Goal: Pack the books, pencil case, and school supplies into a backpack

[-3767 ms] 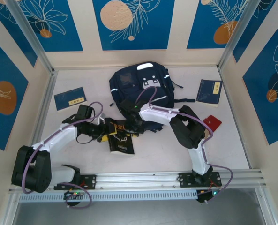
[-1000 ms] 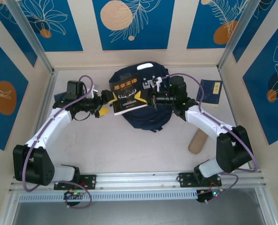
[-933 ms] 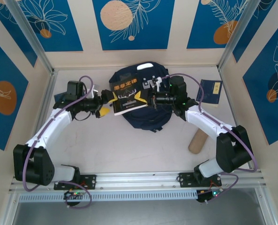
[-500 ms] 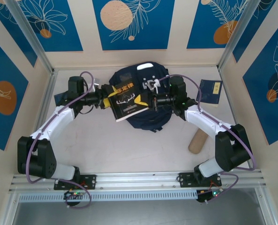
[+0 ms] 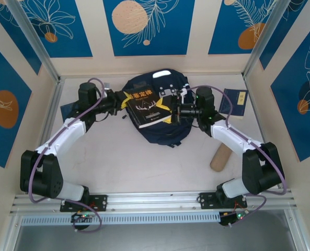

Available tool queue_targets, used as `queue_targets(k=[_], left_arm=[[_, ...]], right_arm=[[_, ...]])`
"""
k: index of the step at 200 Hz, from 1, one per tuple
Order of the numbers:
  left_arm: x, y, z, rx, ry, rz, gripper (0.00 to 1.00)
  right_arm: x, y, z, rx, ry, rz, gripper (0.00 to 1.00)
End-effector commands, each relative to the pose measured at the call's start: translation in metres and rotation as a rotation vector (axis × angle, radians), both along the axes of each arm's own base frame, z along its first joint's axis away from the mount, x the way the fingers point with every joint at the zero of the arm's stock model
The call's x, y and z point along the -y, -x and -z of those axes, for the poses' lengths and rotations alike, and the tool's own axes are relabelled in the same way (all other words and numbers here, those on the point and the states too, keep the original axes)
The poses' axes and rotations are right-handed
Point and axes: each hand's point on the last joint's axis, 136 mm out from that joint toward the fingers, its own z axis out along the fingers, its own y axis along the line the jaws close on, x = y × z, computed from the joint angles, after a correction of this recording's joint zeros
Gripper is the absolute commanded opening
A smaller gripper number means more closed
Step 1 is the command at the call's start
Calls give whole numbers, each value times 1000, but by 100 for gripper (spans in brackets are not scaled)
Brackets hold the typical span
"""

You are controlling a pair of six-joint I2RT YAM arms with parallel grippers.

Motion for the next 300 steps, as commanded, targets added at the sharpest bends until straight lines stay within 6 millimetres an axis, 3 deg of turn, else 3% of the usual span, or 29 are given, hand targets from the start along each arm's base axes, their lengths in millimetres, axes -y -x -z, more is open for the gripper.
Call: queue_targets(k=[1,40,82,134,167,188,211,244,263,300], left_arm=[[-3,-21,-39,68,62,-119,0],[11,-28,-39,41,65,-143,0],[23,-24,-22,-13,41,-142,0],[36,-11,-11,-42,28,-106,0],[39,0,-5,-53,19,-85,0],[37,7,2,-58,-22,-65,0],[39,17,11,-41,-125,19,30],[42,39,24,2,-370,182,67],[46,45,28,5,-424,239,76],[58,48,46,-15,-581,316,79]], right_arm=[[4,-5,-15,-2,-67,128,75],[1,-7,-11,-59,-100,229,74],[-3,-13,1,-137,-80,273,52],[2,-18,8,-177,-68,315,46],[7,-22,10,-191,-69,344,32],[14,-22,14,-183,-29,356,17],[31,-19,20,-144,69,380,9],[74,-8,23,-56,278,446,6],[104,1,26,-54,375,494,6],[155,20,34,-95,518,583,7]])
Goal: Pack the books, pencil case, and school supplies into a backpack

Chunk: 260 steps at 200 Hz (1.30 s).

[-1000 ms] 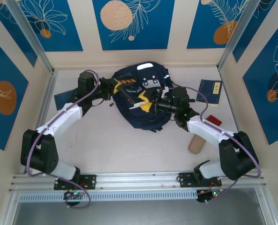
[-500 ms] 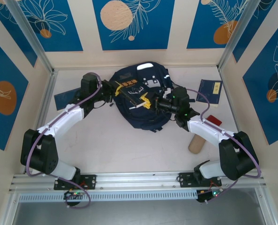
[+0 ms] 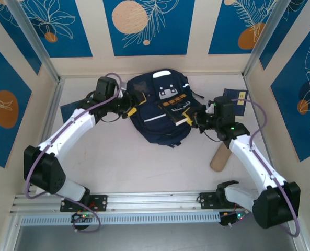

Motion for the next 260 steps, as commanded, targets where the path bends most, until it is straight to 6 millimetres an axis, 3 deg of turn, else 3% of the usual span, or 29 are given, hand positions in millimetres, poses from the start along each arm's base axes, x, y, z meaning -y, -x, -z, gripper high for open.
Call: queue_targets(k=[1,50,96,122,169,230,260], left_arm=[[4,15,33,-44,-193,105,79],[23,9,59,53,-622,209,78],[90,14,89,225,-859,574,75],[112,6,108,305,-969,714,73],[127,-28,133,410,-1096,794,70],[120,-46,171,386,-1223,811,64],[118,-52,171,396,-1244,785,48]], right_arm=[[30,18,-3,4,152,10,6],[69,37,3,-71,315,52,6],[91,47,6,-103,384,97,6],[94,51,4,-100,377,107,6],[93,55,4,-100,353,105,6],[93,55,3,-97,337,111,6],[92,55,2,-92,330,111,6]])
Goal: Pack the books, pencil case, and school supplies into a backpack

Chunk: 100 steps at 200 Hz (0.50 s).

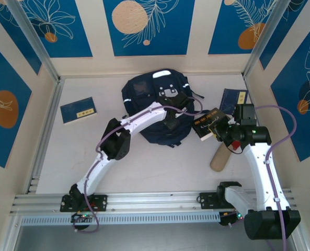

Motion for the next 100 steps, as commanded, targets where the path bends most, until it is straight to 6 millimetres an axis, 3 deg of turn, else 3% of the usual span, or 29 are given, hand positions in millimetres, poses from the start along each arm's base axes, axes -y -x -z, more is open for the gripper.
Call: queue_targets(k=[1,28,59,100], left_arm=[[-9,-14,-8,54,-41,-11,47],[-9,-18,-31,87,2,-44,24],[-10,-23,-79,164,76,-59,1],[-20,-31,-155,314,186,-123,0]], right_arm=[[-5,-5,-22,89,-27,-22,6],[-4,-3,-28,107,-24,-21,6],[-2,0,-41,138,-1,-26,6],[-12,5,-60,197,-37,-73,6]])
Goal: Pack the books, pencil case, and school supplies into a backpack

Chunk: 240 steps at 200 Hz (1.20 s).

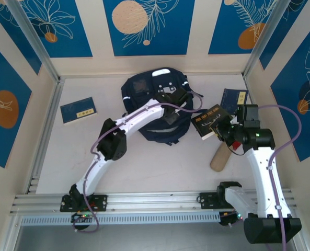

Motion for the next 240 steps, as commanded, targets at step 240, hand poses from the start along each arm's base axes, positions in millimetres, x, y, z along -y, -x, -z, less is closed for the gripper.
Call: queue_targets(k=[240], left_arm=[[-34,-10,-233,248,652,-248,0]], right_arm=[[-154,-170,11,416,-201,-252,6]])
